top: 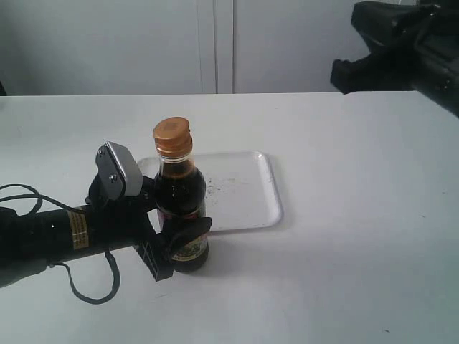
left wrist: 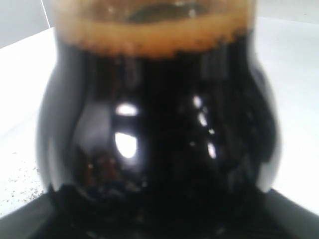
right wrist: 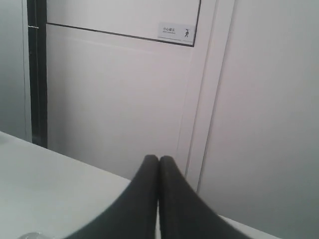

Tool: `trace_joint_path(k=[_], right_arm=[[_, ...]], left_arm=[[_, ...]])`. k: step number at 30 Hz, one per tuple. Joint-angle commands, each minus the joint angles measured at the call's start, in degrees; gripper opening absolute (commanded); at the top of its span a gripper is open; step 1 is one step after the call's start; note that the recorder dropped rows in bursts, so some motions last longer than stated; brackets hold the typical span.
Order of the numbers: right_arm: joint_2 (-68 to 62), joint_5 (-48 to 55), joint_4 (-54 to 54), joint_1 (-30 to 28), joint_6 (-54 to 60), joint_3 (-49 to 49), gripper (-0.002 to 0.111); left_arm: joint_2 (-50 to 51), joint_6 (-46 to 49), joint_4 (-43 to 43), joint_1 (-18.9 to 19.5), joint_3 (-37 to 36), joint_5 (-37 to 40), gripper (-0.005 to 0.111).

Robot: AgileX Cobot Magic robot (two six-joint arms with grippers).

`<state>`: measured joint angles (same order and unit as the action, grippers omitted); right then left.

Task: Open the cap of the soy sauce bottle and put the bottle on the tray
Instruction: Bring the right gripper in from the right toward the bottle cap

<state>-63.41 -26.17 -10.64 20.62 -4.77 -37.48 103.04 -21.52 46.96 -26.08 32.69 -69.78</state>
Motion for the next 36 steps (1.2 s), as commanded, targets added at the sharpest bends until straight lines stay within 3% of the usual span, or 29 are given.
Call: trace_joint_path(k=[1,6,23,28,36], right_arm=[[-2.62,-8.57,2.49,1.29,2.43,3.23,0.0],[-5.41,-17.9,9.21,3.61,10.2,7.94,0.0],[-16.39,-23.51,26.75,18.2,44.52,9.41,0.0],[-21.3,-25.94,32.34,24.1,59.5,6.84,0.0],[-27.04,-31.72,33.09,29.87,62.77,5.76,0.0]], left_arm=[[-0.09,2.0,-0.15,-0.4,-0.05,-0.18,0.0],[-0.09,2.0,-0.15,-0.4,-0.05,-0.18,0.0],[-0.09,2.01,-0.04,-0.4,-0.05,-0.18,0.0],[-0.09,2.01,-0.04,-0.4,-0.05,-0.18,0.0],[-0.09,2.01,-0.04,-0.4,-0.05,-0.18,0.0]])
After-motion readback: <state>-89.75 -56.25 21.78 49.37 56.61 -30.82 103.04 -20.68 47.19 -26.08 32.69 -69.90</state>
